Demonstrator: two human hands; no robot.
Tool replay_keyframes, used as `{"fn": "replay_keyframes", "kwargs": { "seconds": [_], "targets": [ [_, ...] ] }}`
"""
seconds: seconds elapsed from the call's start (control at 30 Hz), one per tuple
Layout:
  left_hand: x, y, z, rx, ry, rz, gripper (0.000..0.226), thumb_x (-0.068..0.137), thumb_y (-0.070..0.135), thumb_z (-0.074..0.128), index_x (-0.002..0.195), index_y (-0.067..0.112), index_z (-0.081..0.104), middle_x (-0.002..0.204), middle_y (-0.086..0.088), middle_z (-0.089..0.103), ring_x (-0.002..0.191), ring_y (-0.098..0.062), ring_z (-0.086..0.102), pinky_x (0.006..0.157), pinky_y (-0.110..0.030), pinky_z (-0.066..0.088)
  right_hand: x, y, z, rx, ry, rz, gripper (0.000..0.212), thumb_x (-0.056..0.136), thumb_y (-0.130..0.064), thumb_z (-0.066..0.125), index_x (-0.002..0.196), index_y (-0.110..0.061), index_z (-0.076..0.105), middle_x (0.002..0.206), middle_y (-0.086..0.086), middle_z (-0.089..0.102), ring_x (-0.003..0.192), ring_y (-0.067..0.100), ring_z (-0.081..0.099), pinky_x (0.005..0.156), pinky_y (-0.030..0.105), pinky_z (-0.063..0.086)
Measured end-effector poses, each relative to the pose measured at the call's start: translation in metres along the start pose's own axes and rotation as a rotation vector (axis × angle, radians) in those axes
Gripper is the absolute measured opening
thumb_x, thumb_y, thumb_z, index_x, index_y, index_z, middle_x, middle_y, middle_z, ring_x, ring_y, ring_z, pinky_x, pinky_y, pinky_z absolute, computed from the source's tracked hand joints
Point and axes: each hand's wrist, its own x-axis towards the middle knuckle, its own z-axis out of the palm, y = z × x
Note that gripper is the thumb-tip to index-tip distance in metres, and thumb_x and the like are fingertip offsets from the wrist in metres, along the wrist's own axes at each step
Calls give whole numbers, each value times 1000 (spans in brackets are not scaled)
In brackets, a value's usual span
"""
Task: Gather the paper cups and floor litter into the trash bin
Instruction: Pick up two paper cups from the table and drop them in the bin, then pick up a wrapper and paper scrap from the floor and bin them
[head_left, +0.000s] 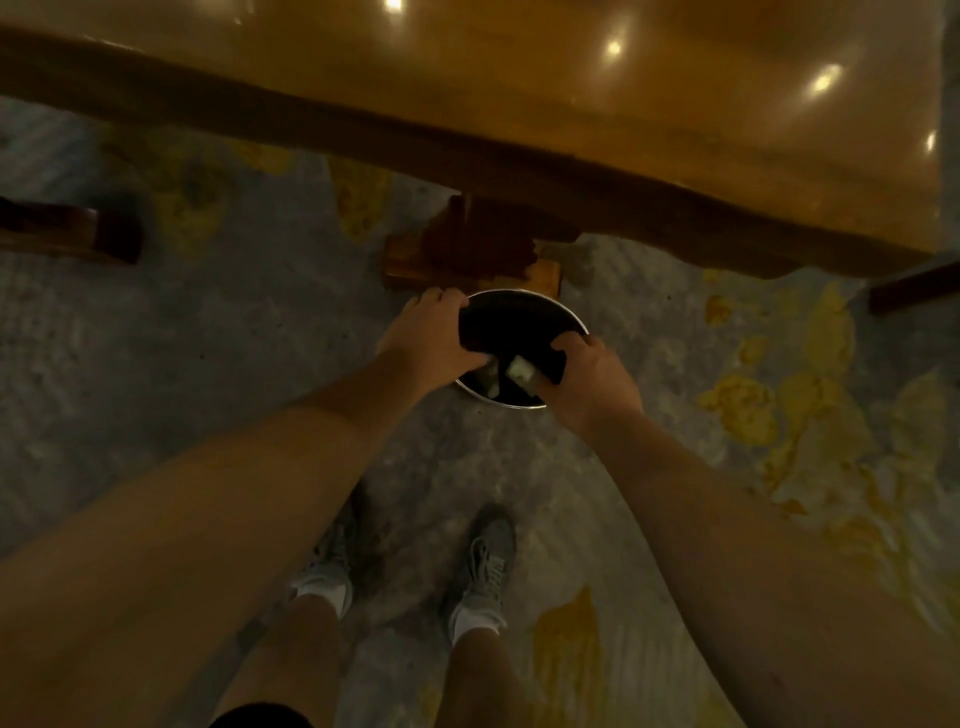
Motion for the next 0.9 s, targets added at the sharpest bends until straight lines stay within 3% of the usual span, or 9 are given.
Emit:
{"fn": "replay_keyframes", "kwargs": {
  "seconds": [0.17,0.3,0.53,0.9],
  "targets": [
    [-41,-28,-35,21,86,0,50,79,43,72,119,16,59,122,-8,58,113,-28,55,93,-45,48,-29,-41,-22,-67,-2,-145,33,90,-34,62,119,-19,60,109,8,61,97,31,61,69,39,53],
    [-98,-49,-84,172,25,-71,45,94,44,43,128,19,59,135,-6,56,123,-26,51,101,-38,42,-57,-92,-47,-166,-56,-275,30,94,-35,55,117,-18,61,112,9,61,101,30,59,75,41,53],
    [-252,-82,-179,171,121,-289,34,92,45,46,111,23,65,113,-4,61,108,-28,58,85,-40,49,-124,-215,-86,-356,-148,-568,18,93,-34,54,90,-17,59,96,7,62,91,30,61,67,37,48],
    [-531,-171,-282,83,448,-775,25,90,46,51,106,32,65,107,4,62,104,-21,59,78,-38,52,-269,-461,-89,-594,-168,-1112,20,94,-38,53,102,-22,61,99,-1,61,95,21,59,79,40,54]
  ]
}}
